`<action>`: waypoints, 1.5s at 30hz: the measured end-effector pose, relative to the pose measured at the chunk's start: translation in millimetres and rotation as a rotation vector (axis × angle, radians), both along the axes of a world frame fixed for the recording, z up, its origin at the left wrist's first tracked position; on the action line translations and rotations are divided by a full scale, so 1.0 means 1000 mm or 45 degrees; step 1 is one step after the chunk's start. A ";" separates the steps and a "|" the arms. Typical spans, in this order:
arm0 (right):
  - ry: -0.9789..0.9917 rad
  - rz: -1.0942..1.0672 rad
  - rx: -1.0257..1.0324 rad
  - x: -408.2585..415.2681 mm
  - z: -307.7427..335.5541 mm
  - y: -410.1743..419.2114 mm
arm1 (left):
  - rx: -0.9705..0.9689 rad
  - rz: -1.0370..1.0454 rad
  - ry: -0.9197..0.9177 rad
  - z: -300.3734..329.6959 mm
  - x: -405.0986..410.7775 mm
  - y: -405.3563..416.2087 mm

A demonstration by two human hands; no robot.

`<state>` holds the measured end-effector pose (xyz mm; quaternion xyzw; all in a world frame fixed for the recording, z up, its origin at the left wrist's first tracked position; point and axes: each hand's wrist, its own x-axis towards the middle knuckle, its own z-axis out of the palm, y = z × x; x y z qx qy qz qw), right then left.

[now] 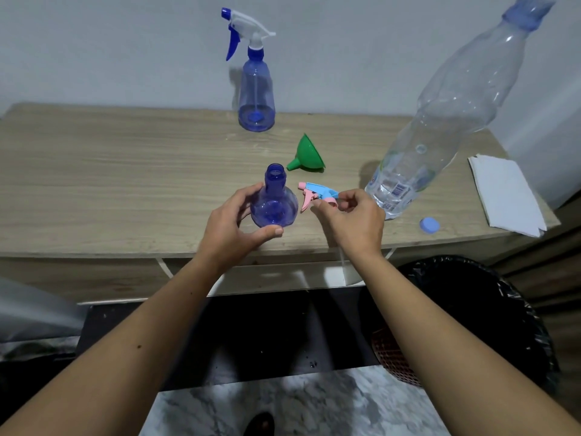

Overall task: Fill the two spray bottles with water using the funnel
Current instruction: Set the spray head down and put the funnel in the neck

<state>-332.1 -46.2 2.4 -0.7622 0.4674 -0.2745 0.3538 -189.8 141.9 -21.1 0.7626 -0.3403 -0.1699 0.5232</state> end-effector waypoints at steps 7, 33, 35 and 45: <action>-0.145 0.164 -0.174 0.015 0.023 -0.005 | 0.003 -0.029 -0.059 0.001 0.001 0.001; -0.407 0.385 -0.298 0.053 0.059 -0.026 | -0.101 -0.076 -0.227 -0.012 0.010 0.001; -0.450 0.481 -0.392 0.043 0.076 -0.015 | -0.101 -0.067 -0.193 -0.011 0.008 0.001; -0.434 0.732 -0.685 0.007 0.112 0.002 | -0.082 -0.024 -0.111 -0.007 0.000 0.001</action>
